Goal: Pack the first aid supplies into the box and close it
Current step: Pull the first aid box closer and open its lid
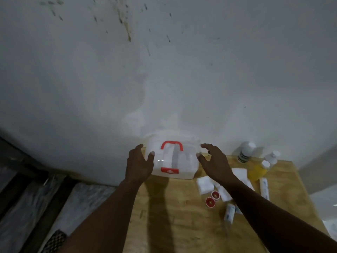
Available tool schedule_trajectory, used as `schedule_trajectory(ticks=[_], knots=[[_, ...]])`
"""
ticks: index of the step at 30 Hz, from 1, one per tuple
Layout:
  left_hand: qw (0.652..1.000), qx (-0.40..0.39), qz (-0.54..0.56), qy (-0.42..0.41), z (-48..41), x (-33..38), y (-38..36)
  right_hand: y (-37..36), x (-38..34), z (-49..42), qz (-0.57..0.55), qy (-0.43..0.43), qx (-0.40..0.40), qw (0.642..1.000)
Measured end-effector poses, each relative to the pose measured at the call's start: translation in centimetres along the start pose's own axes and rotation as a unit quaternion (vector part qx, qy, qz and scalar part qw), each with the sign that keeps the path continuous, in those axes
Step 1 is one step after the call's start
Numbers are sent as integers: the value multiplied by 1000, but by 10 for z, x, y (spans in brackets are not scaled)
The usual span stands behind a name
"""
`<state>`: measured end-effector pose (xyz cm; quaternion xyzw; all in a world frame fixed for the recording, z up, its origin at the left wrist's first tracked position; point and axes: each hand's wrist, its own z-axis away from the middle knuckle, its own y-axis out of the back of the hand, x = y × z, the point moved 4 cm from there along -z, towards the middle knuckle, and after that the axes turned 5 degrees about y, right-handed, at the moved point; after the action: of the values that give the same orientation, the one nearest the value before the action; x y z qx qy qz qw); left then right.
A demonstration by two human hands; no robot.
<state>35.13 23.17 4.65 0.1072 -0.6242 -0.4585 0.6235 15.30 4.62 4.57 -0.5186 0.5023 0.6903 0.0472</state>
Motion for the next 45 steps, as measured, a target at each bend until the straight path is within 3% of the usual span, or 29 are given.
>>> schedule_trajectory(ticks=[9, 18, 27, 32, 45], knots=[[999, -9, 34, -9, -11, -11, -17, -33, 2, -15, -16, 25, 2, 1000], [990, 105, 63, -65, -5, -25, -30, -53, 11, -2, -17, 93, 104, 990], [980, 150, 64, -116, 83, -34, 11, -21, -28, 72, -26, 130, 136, 982], [978, 154, 43, -138, 126, -46, 24, -17, -27, 117, -29, 136, 132, 981], [988, 112, 39, -103, 154, -99, -3, -46, 7, 164, -21, 116, 103, 988]])
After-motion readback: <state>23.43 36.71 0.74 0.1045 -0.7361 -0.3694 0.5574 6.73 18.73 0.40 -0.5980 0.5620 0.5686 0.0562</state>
